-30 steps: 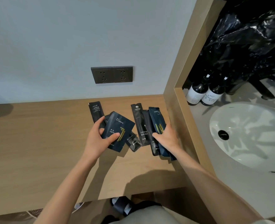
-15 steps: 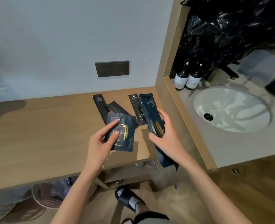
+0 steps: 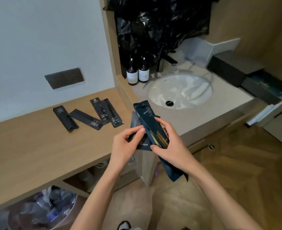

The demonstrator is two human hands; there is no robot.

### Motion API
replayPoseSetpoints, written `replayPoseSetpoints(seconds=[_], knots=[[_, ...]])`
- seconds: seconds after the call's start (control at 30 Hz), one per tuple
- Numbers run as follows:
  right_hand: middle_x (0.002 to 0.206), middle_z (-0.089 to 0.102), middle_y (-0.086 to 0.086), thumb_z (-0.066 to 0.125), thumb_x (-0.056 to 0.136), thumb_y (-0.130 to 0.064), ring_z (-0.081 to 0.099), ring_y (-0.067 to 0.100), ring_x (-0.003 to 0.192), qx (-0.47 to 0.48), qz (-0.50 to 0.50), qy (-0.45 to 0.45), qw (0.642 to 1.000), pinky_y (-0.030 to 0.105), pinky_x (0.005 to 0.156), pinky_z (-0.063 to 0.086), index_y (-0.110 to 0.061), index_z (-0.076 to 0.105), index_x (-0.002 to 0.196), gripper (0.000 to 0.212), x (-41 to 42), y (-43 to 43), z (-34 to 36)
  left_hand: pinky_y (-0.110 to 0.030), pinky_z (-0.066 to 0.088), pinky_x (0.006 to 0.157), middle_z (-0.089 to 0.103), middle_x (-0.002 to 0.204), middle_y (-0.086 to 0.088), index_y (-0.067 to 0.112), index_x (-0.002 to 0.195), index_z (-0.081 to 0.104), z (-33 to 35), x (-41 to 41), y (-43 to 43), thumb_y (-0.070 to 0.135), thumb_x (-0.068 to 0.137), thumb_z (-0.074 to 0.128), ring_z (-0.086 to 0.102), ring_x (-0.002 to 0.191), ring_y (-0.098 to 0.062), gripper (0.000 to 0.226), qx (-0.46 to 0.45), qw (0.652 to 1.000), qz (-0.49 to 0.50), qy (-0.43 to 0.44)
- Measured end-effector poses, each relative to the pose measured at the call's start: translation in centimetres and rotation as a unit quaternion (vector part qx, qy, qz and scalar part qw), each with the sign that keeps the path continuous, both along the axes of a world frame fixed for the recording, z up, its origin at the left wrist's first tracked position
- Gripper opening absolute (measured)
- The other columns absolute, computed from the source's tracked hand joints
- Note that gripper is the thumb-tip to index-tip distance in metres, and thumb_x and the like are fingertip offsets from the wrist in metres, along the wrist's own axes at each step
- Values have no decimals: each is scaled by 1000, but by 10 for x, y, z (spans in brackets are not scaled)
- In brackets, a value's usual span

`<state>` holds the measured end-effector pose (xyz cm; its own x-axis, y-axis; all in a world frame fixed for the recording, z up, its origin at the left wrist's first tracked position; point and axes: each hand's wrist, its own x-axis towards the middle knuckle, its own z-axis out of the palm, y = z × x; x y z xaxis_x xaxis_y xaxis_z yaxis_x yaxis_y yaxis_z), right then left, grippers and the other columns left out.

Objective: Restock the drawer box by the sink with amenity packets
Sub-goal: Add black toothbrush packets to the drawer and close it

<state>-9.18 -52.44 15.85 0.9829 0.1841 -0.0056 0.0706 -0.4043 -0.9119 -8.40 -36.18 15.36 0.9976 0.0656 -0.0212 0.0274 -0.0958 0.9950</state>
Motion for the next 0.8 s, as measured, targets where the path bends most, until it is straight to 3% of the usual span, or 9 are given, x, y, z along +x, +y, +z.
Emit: replayPoseSetpoints(seconds=[0.1, 0.23, 0.33, 0.47, 0.6, 0.7, 0.8], knots=[[128, 44, -12, 72, 76, -21, 49, 0, 116, -7, -23, -7, 1000, 28, 98, 47, -49, 33, 134, 76, -10, -57, 1, -15, 55, 72, 73, 86, 17, 30, 88, 73, 0, -1, -62, 19, 84, 70, 68, 82, 3, 13, -8, 1000, -19, -1], [129, 43, -13, 76, 75, -26, 51, 0, 116, -12, -46, 2, 999, 28, 100, 46, -48, 34, 135, 76, -20, -141, 0, -16, 54, 68, 75, 79, 10, 23, 80, 76, -4, -1, -149, 20, 81, 73, 67, 74, 0, 5, -29, 999, -21, 12], [128, 51, -8, 78, 74, -35, 54, 5, 116, 14, -72, 18, 997, 28, 98, 47, -45, 35, 135, 75, -26, -216, 0, -14, 52, 68, 74, 72, 14, 28, 71, 74, -6, -1, -222, 20, 81, 74, 65, 70, 2, 13, -54, 997, -32, 46], [122, 55, -8, 79, 71, -43, 58, 8, 110, 48, -150, 40, 987, 27, 90, 53, -39, 38, 134, 75, -26, -303, 4, -26, 54, 76, 75, 80, 8, 27, 72, 75, -7, 8, -298, 24, 81, 73, 68, 78, -7, 9, -80, 993, -40, 80], [126, 51, -8, 62, 87, -43, 53, 3, 112, 56, -209, 54, 975, 8, 78, 46, -30, 32, 141, 63, -16, -373, 9, -31, 55, 80, 74, 94, -2, 20, 82, 75, -5, 30, -354, 27, 83, 70, 66, 87, -13, 9, -87, 990, -57, 93], [135, 46, -9, 49, 94, -45, 44, 6, 122, 74, -271, 67, 957, 22, 94, 36, -29, 30, 145, 57, 2, -419, 4, -27, 55, 70, 71, 89, 1, 22, 78, 72, -6, 56, -391, 25, 85, 68, 64, 81, -11, 9, -99, 988, -72, 89], [129, 54, -4, 54, 94, -39, 55, 10, 110, 106, -331, 76, 935, 25, 82, 45, -27, 40, 138, 47, 27, -461, 0, -25, 54, 67, 69, 85, 2, 22, 78, 71, -8, 87, -427, 25, 86, 67, 63, 78, -11, 9, -107, 987, -84, 87]])
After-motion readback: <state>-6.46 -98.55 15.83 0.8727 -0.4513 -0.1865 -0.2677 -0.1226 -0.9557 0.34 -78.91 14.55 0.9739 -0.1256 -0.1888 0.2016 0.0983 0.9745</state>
